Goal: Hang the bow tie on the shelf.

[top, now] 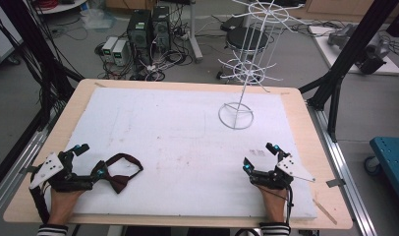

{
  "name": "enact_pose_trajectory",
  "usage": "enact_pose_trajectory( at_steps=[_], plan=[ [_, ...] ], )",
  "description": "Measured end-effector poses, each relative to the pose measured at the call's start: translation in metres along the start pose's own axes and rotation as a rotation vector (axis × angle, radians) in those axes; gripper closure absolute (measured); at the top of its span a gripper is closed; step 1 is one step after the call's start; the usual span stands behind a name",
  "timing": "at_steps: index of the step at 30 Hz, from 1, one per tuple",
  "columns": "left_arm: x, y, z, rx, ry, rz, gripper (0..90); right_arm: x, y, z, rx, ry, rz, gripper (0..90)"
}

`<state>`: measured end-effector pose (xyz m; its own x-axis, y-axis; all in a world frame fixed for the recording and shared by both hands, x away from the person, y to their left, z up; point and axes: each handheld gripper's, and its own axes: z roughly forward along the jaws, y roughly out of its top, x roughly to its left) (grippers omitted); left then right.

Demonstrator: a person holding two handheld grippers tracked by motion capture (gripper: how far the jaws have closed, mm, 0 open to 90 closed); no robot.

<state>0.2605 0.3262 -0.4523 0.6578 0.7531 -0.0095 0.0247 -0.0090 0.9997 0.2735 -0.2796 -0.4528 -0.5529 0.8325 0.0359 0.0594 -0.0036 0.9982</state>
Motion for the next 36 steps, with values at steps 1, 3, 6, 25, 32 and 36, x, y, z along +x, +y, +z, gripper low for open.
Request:
enact_pose_trajectory(
  at_steps=[1,3,6,25,32,36],
  plan=[
    [0.000,0.000,0.000,-0.003,0.002,-0.010,1.7,0.000,0.000,0.000,-0.002,0.001,-0.004,0.6],
    [0.000,0.000,0.000,0.000,0.000,-0.004,1.7,0.000,0.000,0.000,0.001,0.002,-0.007,0.6],
    [-0.001,0.000,0.000,-0.001,0.000,0.001,1.7,0.001,0.000,0.000,-0.001,-0.002,-0.014,0.6],
    [0.008,0.006,-0.004,0.012,-0.009,-0.013,1.7,0.001,0.000,0.000,-0.003,0.000,-0.017,0.6],
    [0.012,0.024,-0.002,0.046,-0.059,0.008,1.7,0.001,0.000,0.000,-0.002,-0.001,-0.015,0.6],
    [0.014,0.033,0.000,0.098,-0.113,0.032,1.7,0.001,0.000,0.000,-0.002,-0.002,-0.014,0.6]
  ],
)
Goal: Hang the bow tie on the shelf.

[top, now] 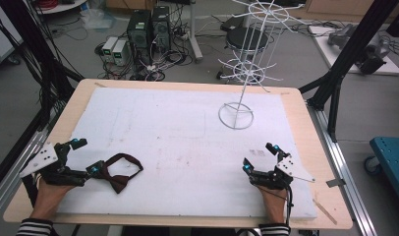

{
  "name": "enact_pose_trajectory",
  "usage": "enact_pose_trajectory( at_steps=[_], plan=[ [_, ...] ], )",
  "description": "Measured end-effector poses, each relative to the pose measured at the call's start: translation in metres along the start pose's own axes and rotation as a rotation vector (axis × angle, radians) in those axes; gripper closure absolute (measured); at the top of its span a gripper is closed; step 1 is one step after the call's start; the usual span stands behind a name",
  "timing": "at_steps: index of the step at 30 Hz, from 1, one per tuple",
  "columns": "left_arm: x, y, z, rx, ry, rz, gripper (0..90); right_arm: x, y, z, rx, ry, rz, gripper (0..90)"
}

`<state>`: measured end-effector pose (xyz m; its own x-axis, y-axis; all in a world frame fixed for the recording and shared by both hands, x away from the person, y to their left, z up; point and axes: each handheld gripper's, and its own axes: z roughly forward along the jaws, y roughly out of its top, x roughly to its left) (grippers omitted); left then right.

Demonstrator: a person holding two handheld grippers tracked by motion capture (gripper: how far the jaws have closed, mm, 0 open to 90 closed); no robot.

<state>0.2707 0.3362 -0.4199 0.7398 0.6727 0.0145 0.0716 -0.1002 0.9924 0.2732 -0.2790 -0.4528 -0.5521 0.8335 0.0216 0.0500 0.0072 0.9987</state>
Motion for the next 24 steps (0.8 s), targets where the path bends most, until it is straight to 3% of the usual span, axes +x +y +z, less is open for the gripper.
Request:
enact_pose_trajectory(
  at_steps=[9,15,20,24],
  plan=[
    [0.008,0.016,0.005,0.162,-0.123,0.039,1.7,0.000,0.000,0.000,0.000,0.000,0.003,0.6],
    [0.016,0.025,0.008,0.264,-0.157,0.058,1.7,0.000,0.000,0.000,-0.002,-0.002,0.005,0.6],
    [0.021,0.028,0.011,0.316,-0.185,0.065,1.7,-0.001,0.000,0.000,-0.003,-0.001,0.002,0.6],
    [0.023,0.031,0.017,0.400,-0.198,0.076,1.7,-0.001,0.000,0.000,-0.003,-0.001,0.001,0.6]
  ],
)
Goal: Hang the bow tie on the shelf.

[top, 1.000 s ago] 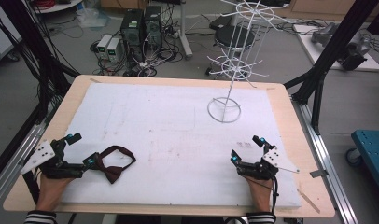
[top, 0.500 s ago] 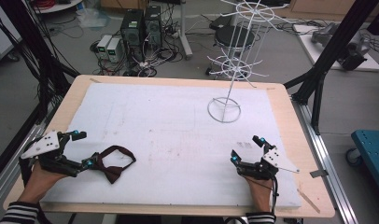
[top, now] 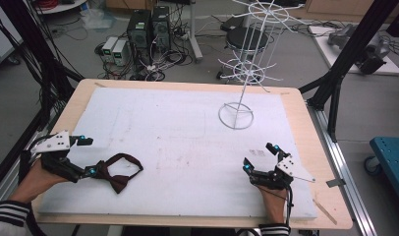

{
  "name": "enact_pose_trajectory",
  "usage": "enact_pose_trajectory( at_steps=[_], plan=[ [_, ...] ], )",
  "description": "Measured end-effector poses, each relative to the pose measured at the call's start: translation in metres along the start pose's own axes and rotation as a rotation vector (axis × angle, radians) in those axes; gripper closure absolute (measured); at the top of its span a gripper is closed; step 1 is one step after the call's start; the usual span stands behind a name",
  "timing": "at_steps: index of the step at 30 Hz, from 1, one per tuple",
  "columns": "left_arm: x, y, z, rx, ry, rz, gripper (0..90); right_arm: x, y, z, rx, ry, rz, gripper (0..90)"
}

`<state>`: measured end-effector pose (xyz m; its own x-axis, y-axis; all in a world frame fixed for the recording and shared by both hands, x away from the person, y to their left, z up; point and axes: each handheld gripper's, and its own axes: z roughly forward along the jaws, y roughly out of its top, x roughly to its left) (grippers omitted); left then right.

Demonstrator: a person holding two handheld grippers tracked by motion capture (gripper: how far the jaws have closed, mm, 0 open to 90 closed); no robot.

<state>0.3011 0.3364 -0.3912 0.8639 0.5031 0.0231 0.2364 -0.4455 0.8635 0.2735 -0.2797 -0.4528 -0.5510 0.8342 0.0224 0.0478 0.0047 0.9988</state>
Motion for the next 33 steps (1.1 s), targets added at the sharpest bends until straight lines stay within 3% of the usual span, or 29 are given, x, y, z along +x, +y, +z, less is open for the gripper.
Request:
enact_pose_trajectory(
  at_steps=[11,18,19,22,24,33],
  plan=[
    [0.007,0.012,0.004,0.138,-0.029,0.035,1.7,0.000,0.000,0.000,-0.004,-0.002,0.007,0.6],
    [0.011,0.012,0.013,0.242,-0.081,0.040,1.7,0.000,0.000,0.000,-0.003,-0.002,0.010,0.6],
    [0.011,0.012,0.013,0.242,-0.081,0.040,1.7,0.000,0.000,0.000,-0.004,-0.002,0.010,0.6],
    [0.015,0.011,0.016,0.260,-0.132,0.032,1.7,0.000,0.000,0.000,-0.004,-0.001,0.008,0.6],
    [0.016,0.010,0.018,0.270,-0.141,0.014,1.7,0.000,0.000,0.000,-0.004,-0.002,0.010,0.6],
    [0.018,0.007,0.027,0.330,-0.182,0.008,1.7,0.000,0.000,0.000,-0.005,-0.001,0.008,0.6]
  ],
)
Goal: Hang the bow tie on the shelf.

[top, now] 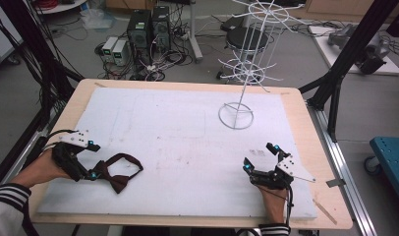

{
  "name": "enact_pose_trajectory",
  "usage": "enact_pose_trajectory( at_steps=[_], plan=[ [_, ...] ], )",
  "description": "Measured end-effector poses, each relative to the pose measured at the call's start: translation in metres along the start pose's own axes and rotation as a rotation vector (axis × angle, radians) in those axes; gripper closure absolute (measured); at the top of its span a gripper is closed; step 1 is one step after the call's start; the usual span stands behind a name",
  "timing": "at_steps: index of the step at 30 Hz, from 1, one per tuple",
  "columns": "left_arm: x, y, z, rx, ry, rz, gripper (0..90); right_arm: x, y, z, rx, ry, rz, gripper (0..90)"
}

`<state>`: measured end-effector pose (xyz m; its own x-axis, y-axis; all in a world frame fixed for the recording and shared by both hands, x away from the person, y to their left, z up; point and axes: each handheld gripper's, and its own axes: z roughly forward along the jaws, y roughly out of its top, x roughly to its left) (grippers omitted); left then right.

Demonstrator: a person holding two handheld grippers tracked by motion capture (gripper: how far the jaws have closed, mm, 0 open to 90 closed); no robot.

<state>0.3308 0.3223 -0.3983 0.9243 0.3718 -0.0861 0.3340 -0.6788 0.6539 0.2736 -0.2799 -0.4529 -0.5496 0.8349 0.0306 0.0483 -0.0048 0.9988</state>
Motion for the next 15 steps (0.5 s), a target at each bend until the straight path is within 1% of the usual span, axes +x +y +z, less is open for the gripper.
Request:
enact_pose_trajectory(
  at_steps=[1,2,5,7,8,9,10,11,12,13,15],
  plan=[
    [0.0008,0.0001,0.0003,0.004,-0.002,0.003,1.7,0.0001,0.0000,-0.0001,0.001,-0.001,0.000,0.6],
    [0.0009,-0.0001,0.0014,0.006,-0.003,-0.009,1.7,0.0000,0.0000,0.0000,0.001,0.000,-0.001,0.6],
    [0.0029,-0.0006,0.0029,0.026,-0.007,0.003,3.2,0.0001,0.0000,-0.0001,0.001,-0.001,0.000,0.6],
    [0.0035,-0.0010,0.0037,0.033,-0.007,0.000,3.3,0.0001,0.0000,-0.0001,0.001,0.000,0.002,0.6],
    [0.0043,-0.0010,0.0033,0.038,-0.011,0.004,9.1,0.0001,0.0000,-0.0001,0.001,0.000,0.002,0.6],
    [0.0048,-0.0014,0.0035,0.040,-0.024,0.003,9.1,0.0001,0.0000,-0.0001,0.001,0.000,0.002,0.6],
    [0.0051,-0.0017,0.0038,0.042,-0.030,0.005,11.2,0.0001,0.0000,-0.0001,0.001,0.000,0.002,0.6],
    [0.0049,-0.0018,0.0044,0.043,-0.025,-0.003,11.8,0.0000,0.0000,-0.0001,0.002,0.000,0.002,0.6],
    [0.0050,-0.0024,0.0060,0.045,-0.030,-0.017,12.7,0.0000,0.0000,0.0000,0.000,0.000,0.001,0.6],
    [0.0050,-0.0024,0.0060,0.045,-0.030,-0.017,13.6,0.0000,0.0000,0.0000,0.000,0.000,0.001,0.6],
    [0.0054,-0.0027,0.0072,0.064,-0.033,-0.013,13.7,0.0000,0.0000,-0.0001,0.000,0.000,0.002,0.6]
  ],
)
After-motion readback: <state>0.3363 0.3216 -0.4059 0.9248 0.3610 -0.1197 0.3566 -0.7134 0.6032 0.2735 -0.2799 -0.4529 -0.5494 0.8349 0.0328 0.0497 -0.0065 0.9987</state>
